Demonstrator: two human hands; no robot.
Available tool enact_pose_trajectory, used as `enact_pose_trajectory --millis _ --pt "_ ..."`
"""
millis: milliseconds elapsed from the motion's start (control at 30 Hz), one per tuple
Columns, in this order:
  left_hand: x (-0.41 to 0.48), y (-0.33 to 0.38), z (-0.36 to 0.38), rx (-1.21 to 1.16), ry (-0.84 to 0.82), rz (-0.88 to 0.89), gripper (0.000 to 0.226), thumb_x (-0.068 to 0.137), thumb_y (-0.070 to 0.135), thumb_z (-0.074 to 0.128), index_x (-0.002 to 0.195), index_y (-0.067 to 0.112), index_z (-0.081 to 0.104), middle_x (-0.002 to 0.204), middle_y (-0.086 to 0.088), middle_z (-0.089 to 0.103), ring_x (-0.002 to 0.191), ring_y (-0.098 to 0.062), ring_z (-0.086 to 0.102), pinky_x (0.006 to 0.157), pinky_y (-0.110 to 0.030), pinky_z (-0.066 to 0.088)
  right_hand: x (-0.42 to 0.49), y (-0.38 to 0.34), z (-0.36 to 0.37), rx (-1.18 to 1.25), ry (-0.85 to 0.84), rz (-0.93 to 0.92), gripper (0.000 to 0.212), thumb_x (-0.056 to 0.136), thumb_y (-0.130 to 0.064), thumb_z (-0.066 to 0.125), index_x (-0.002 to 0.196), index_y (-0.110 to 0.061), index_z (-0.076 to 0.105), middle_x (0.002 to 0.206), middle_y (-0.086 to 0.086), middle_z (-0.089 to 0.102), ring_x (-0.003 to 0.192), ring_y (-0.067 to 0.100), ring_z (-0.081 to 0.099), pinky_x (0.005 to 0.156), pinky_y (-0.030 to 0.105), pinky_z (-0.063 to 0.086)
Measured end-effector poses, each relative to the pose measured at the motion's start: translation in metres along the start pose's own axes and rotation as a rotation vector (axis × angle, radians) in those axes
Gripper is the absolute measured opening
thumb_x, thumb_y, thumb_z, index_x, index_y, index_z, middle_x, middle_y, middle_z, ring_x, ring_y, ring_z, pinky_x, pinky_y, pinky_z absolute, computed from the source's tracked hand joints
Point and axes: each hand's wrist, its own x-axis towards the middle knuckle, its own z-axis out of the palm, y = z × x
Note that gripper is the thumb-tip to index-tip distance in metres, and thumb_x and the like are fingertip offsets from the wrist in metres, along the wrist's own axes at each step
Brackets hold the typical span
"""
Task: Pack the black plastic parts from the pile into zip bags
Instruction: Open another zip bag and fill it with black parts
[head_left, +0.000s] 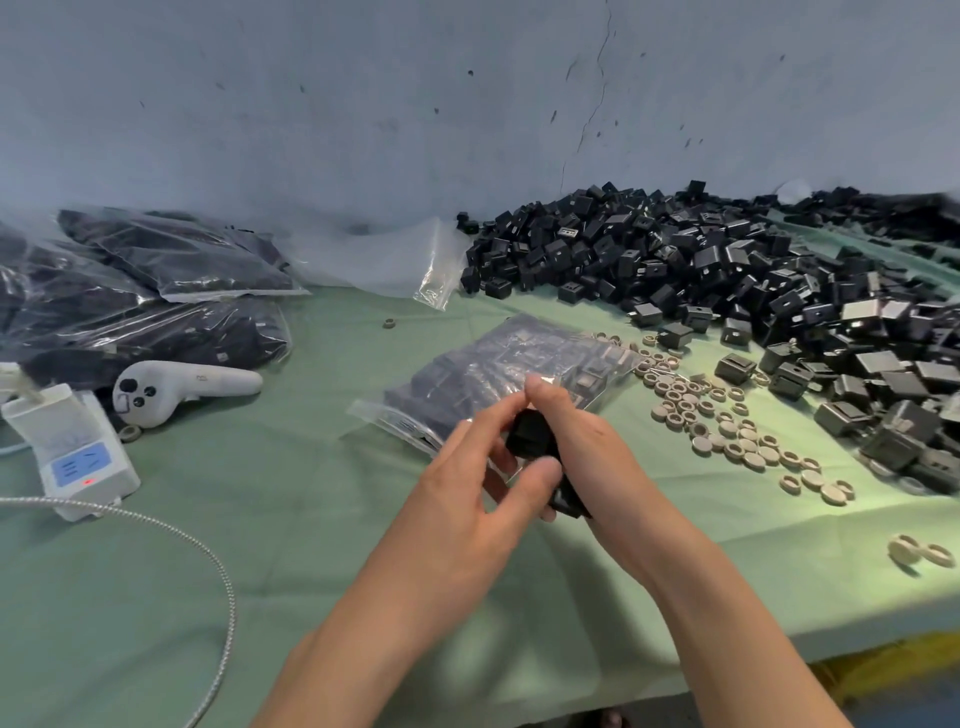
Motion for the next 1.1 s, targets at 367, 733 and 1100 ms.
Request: enact_pose_trajectory --millis 367,733,1100 --pt "0.010 -0.001 -0.015 -0.060 0.464 -0.210 0.032 0.078 0.038 0.071 0.096 0.031 0.045 0.083 0.012 0.065 0.073 0.007 0.063 0.064 -0.007 0.044 0.006 0.001 -0.001 -0.002 0.297 0.006 0.036 0.096 -0.035 0.057 0.066 -0.021 0.070 0.067 0.009 0.045 0.050 0.017 0.041 0.041 0.024 0.037" --pt "0.013 -0.044 -0.034 -0.359 0.427 -0.669 0.027 0.088 0.008 0.066 0.109 0.012 0.049 0.084 -0.006 0.063 0.072 -0.015 0.063 0.069 -0.030 0.053 0.001 0.016 0.017 -0.569 0.368 -0.183 0.029 0.082 -0.062 0.063 0.088 -0.034 0.063 0.093 -0.012 0.056 0.079 0.006 0.057 0.077 0.031 0.048" --pt "0.011 -0.036 -0.027 -0.503 0.259 -0.583 0.031 0.092 -0.004 0.059 0.107 0.022 0.067 0.095 -0.005 0.073 0.077 -0.013 0.062 0.067 -0.023 0.055 -0.007 0.030 0.023 -1.057 0.309 -0.225 0.023 0.089 -0.056 0.055 0.096 -0.035 0.048 0.097 -0.012 0.045 0.082 0.011 0.049 0.064 0.031 0.036"
